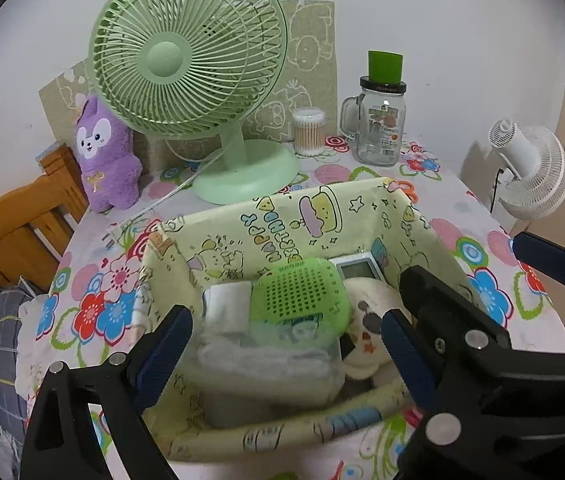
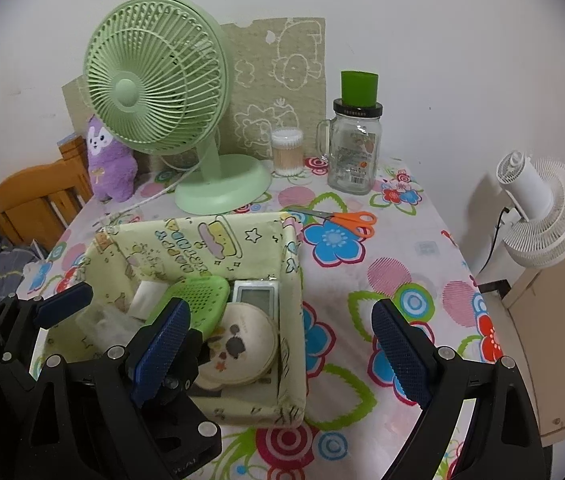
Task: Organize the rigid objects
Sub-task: 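Withdraw both open tools away from the basket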
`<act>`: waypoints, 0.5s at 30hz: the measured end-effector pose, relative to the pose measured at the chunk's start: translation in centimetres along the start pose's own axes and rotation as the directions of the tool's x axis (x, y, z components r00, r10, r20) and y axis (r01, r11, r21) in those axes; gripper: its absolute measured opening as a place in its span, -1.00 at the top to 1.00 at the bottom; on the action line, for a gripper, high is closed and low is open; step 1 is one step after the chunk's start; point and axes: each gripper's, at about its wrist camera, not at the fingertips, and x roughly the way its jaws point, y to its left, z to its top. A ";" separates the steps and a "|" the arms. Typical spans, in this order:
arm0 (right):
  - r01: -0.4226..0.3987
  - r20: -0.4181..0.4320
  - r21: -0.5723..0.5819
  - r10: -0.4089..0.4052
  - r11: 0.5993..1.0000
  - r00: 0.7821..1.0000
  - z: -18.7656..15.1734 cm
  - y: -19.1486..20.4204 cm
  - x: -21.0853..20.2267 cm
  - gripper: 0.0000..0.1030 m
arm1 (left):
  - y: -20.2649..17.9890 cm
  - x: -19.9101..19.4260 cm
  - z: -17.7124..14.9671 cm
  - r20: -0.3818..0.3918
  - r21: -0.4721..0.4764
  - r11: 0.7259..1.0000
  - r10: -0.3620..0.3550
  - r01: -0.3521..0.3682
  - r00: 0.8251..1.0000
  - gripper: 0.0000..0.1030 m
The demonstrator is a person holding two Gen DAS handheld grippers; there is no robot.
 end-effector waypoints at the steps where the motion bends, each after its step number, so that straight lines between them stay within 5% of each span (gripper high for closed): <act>1: -0.002 0.002 -0.003 0.002 1.000 1.000 -0.1 0.1 -0.3 -0.83 | 0.1 -0.3 -0.2 0.002 -0.001 1.000 -0.002 0.002 1.000 -0.88; 15: -0.005 0.026 -0.030 0.006 1.000 1.000 -2.4 1.5 -4.2 -0.83 | 0.8 -4.0 -2.8 0.024 -0.020 1.000 0.003 -0.002 1.000 -0.88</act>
